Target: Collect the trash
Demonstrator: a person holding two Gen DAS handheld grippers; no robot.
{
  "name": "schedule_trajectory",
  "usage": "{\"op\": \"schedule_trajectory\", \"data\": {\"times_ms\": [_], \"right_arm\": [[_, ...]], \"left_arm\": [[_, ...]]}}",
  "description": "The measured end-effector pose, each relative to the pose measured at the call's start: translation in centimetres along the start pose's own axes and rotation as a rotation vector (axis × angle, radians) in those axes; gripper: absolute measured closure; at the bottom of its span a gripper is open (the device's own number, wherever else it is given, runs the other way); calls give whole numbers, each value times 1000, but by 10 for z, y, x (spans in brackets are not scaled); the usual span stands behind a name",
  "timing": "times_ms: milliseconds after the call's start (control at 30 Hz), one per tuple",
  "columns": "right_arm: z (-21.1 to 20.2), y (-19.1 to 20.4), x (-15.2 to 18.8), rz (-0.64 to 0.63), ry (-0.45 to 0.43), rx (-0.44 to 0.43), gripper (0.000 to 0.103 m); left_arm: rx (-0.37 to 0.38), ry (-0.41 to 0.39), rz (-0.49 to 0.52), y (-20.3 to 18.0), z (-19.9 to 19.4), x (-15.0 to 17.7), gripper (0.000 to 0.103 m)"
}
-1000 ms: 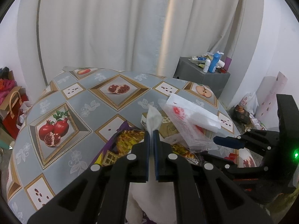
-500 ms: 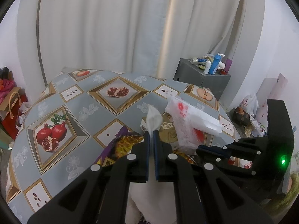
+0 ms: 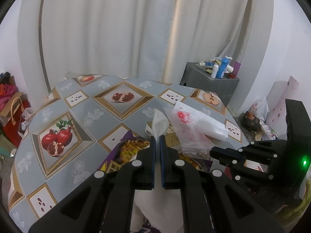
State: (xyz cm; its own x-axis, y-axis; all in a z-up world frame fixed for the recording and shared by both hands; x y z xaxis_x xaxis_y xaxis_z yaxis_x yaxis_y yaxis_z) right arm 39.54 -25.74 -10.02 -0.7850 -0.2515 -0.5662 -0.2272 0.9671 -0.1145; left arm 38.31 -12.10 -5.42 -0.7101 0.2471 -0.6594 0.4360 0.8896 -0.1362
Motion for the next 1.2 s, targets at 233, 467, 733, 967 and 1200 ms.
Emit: {"op": "schedule_trajectory", "data": {"times_ms": [233,467,733,967,1200], "right_arm": [[-27,-2,-1,32,-46,-1,103],[-50,1,-2,39,-74,-2,103],[-42,-8,-11,75,-66,-18,101],[-23,-18,-34,101,-55,-50,80],[0,-35,-40,184,-4,-117,64]], "left_arm": [[6,-30,5,-5,-24,4,99],[5,-57,7,-4,-44,5,99],[8,-63,2,4,-42,-1,99],[26,-57,2,13,-22,-30,99],[46,-18,16,13,7,-46,99]]}}
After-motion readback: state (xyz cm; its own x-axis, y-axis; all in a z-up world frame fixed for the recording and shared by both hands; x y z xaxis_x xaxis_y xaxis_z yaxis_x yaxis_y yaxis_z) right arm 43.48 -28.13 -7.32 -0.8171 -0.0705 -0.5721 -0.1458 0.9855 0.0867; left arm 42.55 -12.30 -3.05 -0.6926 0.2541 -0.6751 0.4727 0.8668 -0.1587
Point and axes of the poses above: each gripper's, at about its wrist camera, not at the fingertips, and z roughly the way its jaws point, y to its left, x to its underside, the point moved 8 cm from there along z, roughly the way its jaws point, and after that the axes turned 9 degrees about y, right-handed, at the moved point
